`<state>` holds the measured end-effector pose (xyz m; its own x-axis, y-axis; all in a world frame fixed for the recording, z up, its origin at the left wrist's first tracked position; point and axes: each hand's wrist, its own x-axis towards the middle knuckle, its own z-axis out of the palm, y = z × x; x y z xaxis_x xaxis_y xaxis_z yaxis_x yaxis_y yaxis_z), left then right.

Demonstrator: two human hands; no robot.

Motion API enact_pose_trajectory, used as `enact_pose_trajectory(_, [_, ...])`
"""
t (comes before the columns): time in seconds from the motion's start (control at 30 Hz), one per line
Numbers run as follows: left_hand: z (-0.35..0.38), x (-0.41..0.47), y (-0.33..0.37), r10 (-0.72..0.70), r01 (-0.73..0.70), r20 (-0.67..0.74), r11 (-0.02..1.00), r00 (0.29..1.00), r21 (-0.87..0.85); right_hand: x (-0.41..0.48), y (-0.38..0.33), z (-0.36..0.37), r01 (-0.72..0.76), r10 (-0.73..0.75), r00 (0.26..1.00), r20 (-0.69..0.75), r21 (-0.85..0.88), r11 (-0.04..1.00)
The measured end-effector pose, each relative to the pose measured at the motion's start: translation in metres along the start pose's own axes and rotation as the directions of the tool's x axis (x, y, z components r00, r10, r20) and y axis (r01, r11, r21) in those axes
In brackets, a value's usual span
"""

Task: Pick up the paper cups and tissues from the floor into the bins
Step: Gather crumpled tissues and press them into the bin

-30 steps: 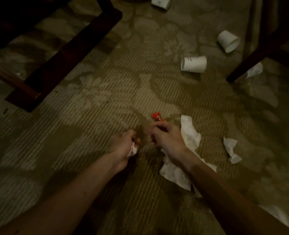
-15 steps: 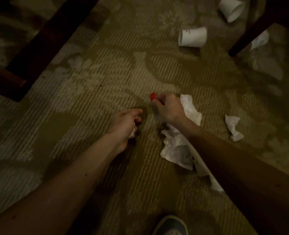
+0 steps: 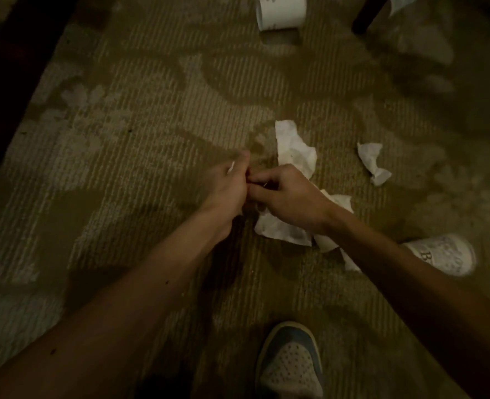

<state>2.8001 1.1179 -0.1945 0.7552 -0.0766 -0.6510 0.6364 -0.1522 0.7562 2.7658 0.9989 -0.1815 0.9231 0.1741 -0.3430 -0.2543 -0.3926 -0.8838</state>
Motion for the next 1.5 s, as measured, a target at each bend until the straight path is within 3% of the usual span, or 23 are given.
enact_pose_trajectory(0.07, [0.007, 0.0, 0.001, 0.031, -0.031, -0.009, 0.999, 0.999, 0.015, -0.004, 0.002, -0.011, -0.017, 0.017, 0.999, -0.034, -0.013, 1.0])
enact_pose_trajectory(0.13, [0.013, 0.0, 0.007, 0.039, -0.038, 0.041, 0.999, 0.998, -0.033, -0.002, 0.007, -0.027, -0.059, 0.057, 0.979, -0.198, -0.005, 0.998])
enact_pose_trajectory(0.2, [0.016, 0.001, 0.013, 0.031, -0.025, 0.083, 0.997, 0.996, -0.074, 0.005, 0.014, -0.043, -0.135, 0.111, 0.894, -0.435, -0.025, 0.991])
enact_pose_trajectory(0.27, [0.015, 0.002, 0.017, 0.017, -0.012, 0.084, 0.998, 0.996, -0.066, 0.014, 0.024, -0.055, -0.259, 0.172, 0.809, -0.562, -0.077, 0.963])
enact_pose_trajectory(0.4, [0.011, 0.002, 0.016, -0.035, 0.034, 0.074, 0.999, 0.997, 0.013, 0.032, 0.044, -0.06, -0.438, 0.297, 0.846, -0.443, -0.257, 0.862])
enact_pose_trajectory(0.63, [0.008, 0.004, 0.018, -0.09, 0.09, 0.057, 0.996, 0.994, 0.011, 0.051, 0.054, -0.056, -0.417, 0.24, 0.857, -0.455, -0.342, 0.842])
enact_pose_trajectory(0.7, [0.006, 0.007, 0.018, -0.094, 0.095, 0.039, 0.995, 0.995, -0.008, 0.05, 0.055, -0.058, -0.379, 0.249, 0.867, -0.432, -0.246, 0.892])
enact_pose_trajectory(0.77, [0.007, 0.007, 0.017, -0.094, 0.095, 0.03, 0.995, 0.995, -0.014, 0.045, 0.05, -0.061, -0.345, 0.299, 0.849, -0.436, -0.028, 0.938])
enact_pose_trajectory(0.83, [0.008, 0.006, 0.014, -0.09, 0.09, 0.017, 0.995, 0.996, -0.031, 0.04, 0.039, -0.061, -0.293, 0.369, 0.814, -0.449, 0.231, 0.928])
enact_pose_trajectory(0.9, [0.011, 0.004, 0.012, -0.088, 0.087, -0.016, 0.995, 0.996, -0.049, 0.035, 0.026, -0.055, -0.233, 0.383, 0.795, -0.47, 0.346, 0.909])
enact_pose_trajectory(1.07, [0.023, -0.005, 0.015, -0.023, 0.023, -0.003, 0.987, 1.0, -0.157, 0.018, -0.006, -0.03, -0.078, 0.249, 0.846, -0.471, 0.353, 0.932])
enact_pose_trajectory(1.17, [0.025, -0.009, 0.024, 0.035, -0.021, 0.079, 0.987, 0.996, -0.161, 0.009, -0.018, -0.026, -0.035, 0.185, 0.891, -0.413, 0.346, 0.938])
enact_pose_trajectory(1.3, [0.022, -0.012, 0.029, 0.086, -0.06, 0.135, 0.981, 0.987, -0.185, 0.002, -0.027, -0.02, -0.05, 0.197, 0.938, -0.285, 0.451, 0.891])
enact_pose_trajectory(1.43, [0.016, -0.015, 0.024, 0.026, 0.001, 0.154, 0.984, 0.988, -0.178, -0.007, -0.024, -0.016, -0.105, 0.187, 0.976, -0.113, 0.507, 0.855])
enact_pose_trajectory(1.5, [0.014, -0.016, 0.02, 0.067, -0.046, 0.113, 0.983, 0.991, -0.18, -0.01, -0.019, -0.021, -0.152, 0.212, 0.976, -0.054, 0.529, 0.835])
